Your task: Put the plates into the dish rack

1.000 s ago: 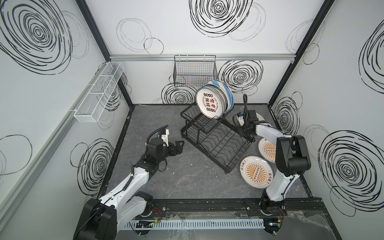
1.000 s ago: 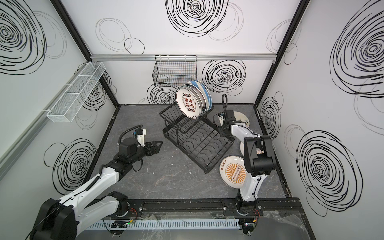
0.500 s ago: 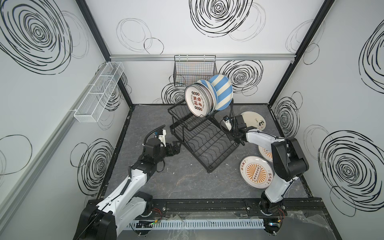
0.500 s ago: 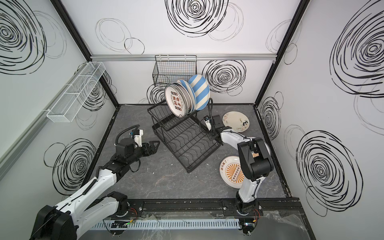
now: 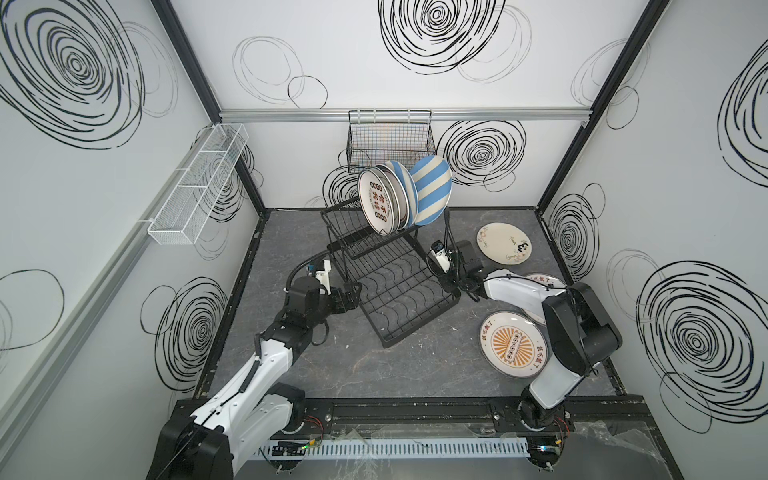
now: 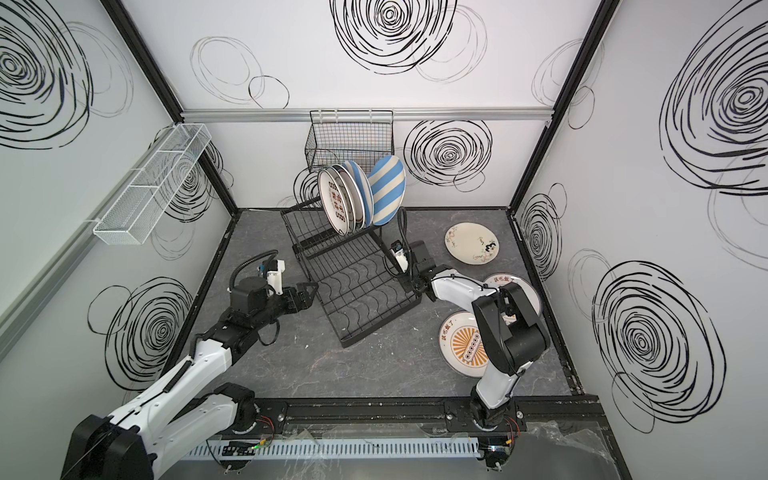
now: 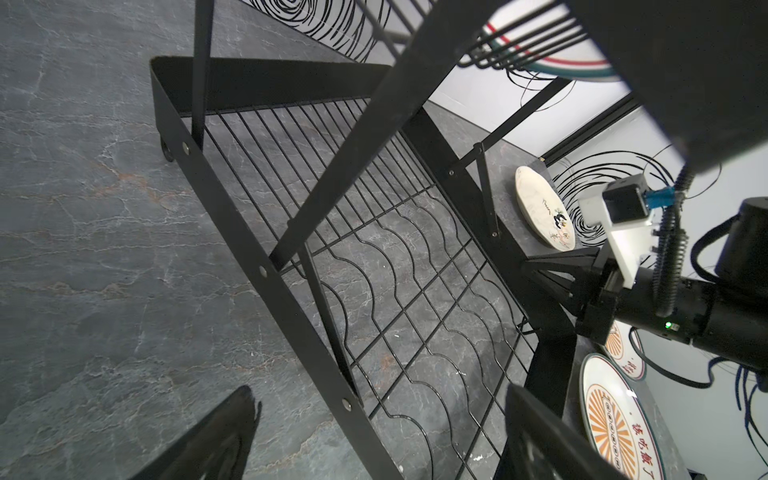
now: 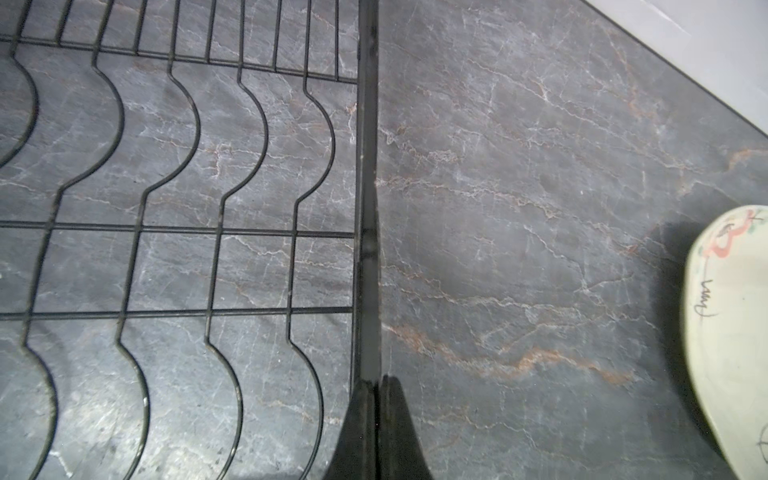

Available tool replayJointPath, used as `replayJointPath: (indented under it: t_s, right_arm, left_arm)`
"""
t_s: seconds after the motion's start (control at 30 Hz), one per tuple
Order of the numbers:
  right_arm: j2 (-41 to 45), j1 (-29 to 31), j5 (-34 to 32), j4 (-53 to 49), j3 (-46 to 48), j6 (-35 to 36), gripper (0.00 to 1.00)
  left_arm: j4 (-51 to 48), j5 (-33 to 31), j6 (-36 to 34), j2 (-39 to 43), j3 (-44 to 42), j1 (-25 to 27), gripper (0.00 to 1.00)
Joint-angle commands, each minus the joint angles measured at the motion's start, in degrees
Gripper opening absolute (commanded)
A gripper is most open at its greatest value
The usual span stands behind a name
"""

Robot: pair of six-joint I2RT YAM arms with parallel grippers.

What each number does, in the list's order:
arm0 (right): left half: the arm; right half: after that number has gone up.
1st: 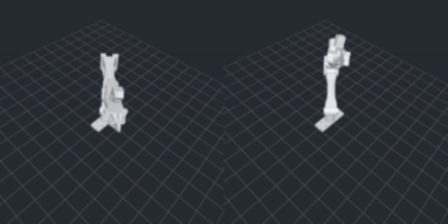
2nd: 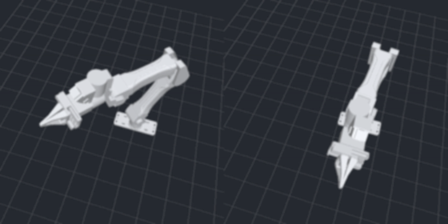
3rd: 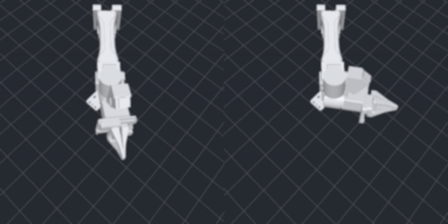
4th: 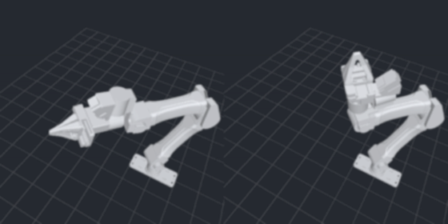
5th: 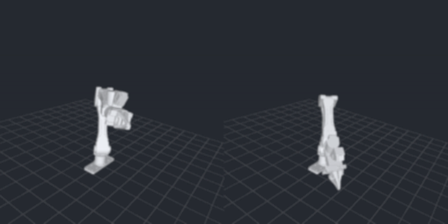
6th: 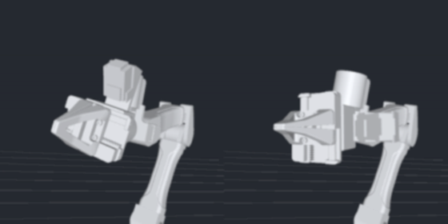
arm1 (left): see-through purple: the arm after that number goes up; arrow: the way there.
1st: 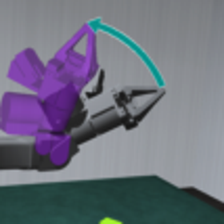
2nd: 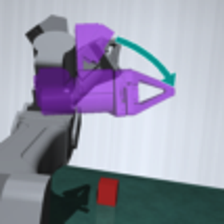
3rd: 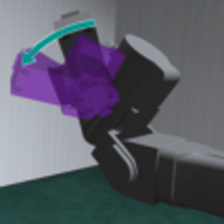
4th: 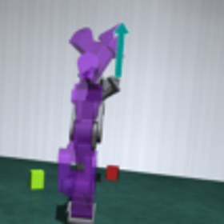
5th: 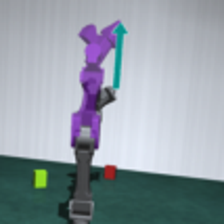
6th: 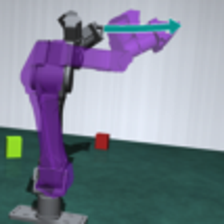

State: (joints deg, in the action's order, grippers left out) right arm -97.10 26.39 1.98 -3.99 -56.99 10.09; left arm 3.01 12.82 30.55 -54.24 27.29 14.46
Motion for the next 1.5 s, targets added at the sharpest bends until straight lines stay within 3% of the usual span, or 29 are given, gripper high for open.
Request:
replayJointPath:
  t_s: [0.0, 0.53, 0.83, 0.9, 1.03, 1.23, 1.47]
  right_arm:
    - [3.9, 0.4, -4.6, 0.1, -0.4, 1.0, 0.0]
    - [15.3, 0.6, -8.3, -2.6, 7.3, -3.3, 0.0]
    - [19.4, 1.7, -9.7, -3.7, 9.2, -5.6, 0.0]
    - [20.4, 1.7, -9.3, -4.3, 9.2, -6.1, 0.11]
    - [23.0, 1.5, -9.3, -5.1, 8.4, -6.9, 0.2]
    - [26.5, 1.6, -10.1, -2.9, 11.8, -7.0, 0.21]
    - [32.2, -0.3, -10.1, -5.6, 9.4, -12.5, 0.58]
  left_arm:
    - [1.8, 0.7, 0.6, 0.0, 1.2, -0.2, 0.96]
    - [0.3, -5.4, 6.1, -1.2, -4.7, 13.2, 0.96]
    - [3.5, -9.8, 11.6, -1.1, -9.0, 24.8, 0.96]
    - [3.7, -10.2, 12.5, -0.8, -9.8, 25.9, 0.96]
    - [3.2, -10.6, 13.2, -0.1, -11.2, 26.2, 0.96]
    - [4.1, -10.6, 13.5, 0.3, -12.3, 26.8, 0.96]
    - [4.8, -10.4, 13.6, -1.8, -12.4, 27.5, 0.96]
